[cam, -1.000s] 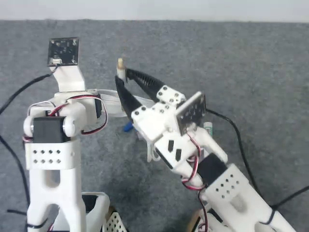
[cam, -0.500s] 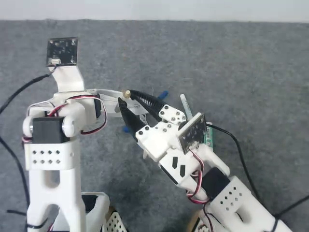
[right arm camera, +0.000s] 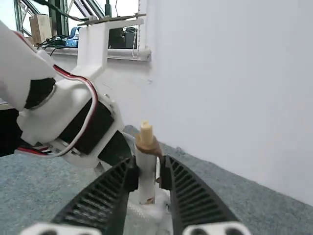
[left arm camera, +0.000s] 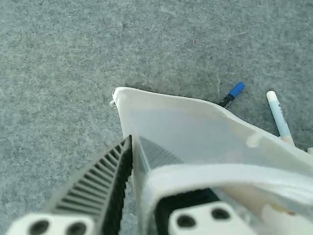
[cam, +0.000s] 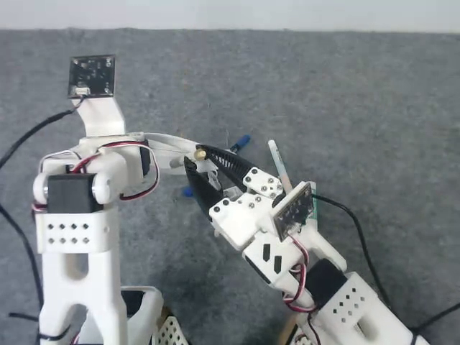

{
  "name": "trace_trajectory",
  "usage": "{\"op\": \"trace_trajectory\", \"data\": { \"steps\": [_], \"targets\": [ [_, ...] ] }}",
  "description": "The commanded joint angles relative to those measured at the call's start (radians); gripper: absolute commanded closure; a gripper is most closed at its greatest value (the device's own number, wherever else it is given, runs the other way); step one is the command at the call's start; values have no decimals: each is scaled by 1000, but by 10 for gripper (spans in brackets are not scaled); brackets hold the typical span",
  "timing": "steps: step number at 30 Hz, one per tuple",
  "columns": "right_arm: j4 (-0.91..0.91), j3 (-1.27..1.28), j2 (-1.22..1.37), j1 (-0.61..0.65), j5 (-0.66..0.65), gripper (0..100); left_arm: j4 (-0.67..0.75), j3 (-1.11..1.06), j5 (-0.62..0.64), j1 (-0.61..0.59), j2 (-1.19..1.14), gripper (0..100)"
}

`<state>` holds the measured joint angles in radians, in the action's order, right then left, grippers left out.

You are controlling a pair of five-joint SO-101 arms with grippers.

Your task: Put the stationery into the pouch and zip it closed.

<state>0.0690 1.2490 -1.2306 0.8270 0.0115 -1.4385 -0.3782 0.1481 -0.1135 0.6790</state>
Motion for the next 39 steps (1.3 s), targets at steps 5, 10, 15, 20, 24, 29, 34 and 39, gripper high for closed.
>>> {"op": "trace_trajectory", "data": {
  "steps": [5,10,15,20,24,29,34,39],
  "targets": [
    [160,-54,-41,19,-6,805,34,21,12,-2,3,989],
    [300,-74,-176,12,-6,805,34,21,12,-2,3,989],
    [344,-74,-240,-77,-6,805,34,21,12,-2,3,989],
    [363,-75,-240,-197,-6,805,31,21,12,-2,3,989],
    [503,-143,-240,-265,-9,824,31,21,12,-2,3,989],
    [751,-311,-239,-328,-6,826,31,21,12,-2,3,989],
    [783,-328,-219,-371,-9,827,31,21,12,-2,3,989],
    [786,-351,-64,-430,-6,827,29,21,12,-2,3,989]
  ]
}}
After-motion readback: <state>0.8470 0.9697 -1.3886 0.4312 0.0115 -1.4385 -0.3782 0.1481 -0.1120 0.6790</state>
